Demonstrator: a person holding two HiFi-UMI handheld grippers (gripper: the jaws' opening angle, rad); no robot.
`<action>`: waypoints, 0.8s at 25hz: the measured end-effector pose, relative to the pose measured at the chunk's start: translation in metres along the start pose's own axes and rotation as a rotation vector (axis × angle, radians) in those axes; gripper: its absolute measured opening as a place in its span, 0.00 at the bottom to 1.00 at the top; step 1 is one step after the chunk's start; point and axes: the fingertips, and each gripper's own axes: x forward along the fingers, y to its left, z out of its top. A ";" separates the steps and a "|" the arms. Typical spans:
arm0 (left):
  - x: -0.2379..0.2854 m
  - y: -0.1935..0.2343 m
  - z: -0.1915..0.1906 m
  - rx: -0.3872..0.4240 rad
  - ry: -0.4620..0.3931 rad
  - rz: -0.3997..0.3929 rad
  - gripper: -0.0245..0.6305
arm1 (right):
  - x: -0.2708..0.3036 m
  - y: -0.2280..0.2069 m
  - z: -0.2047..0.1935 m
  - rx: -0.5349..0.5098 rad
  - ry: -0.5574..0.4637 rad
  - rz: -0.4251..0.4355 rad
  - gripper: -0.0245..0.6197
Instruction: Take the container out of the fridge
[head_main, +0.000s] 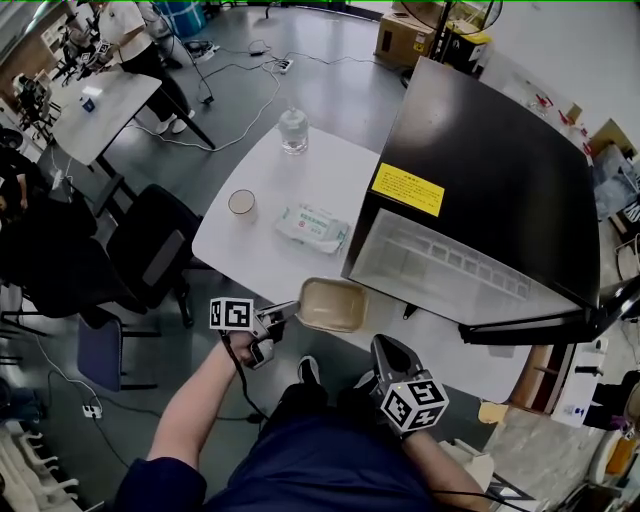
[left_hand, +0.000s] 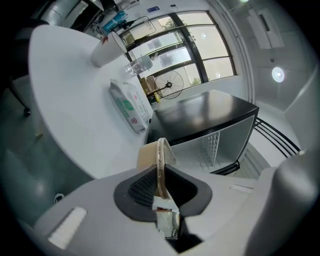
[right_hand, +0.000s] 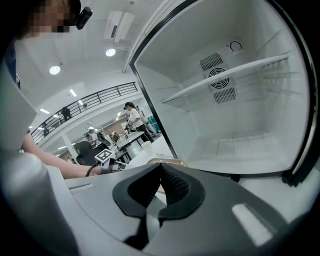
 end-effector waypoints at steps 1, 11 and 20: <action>-0.005 0.004 0.004 0.004 0.004 -0.005 0.11 | 0.002 0.002 0.000 0.003 0.000 -0.001 0.05; -0.042 0.033 0.039 -0.003 0.062 -0.055 0.11 | 0.016 0.013 0.002 0.032 -0.024 -0.035 0.05; -0.048 0.065 0.076 0.066 0.094 0.008 0.11 | 0.017 0.010 0.001 0.053 -0.028 -0.092 0.05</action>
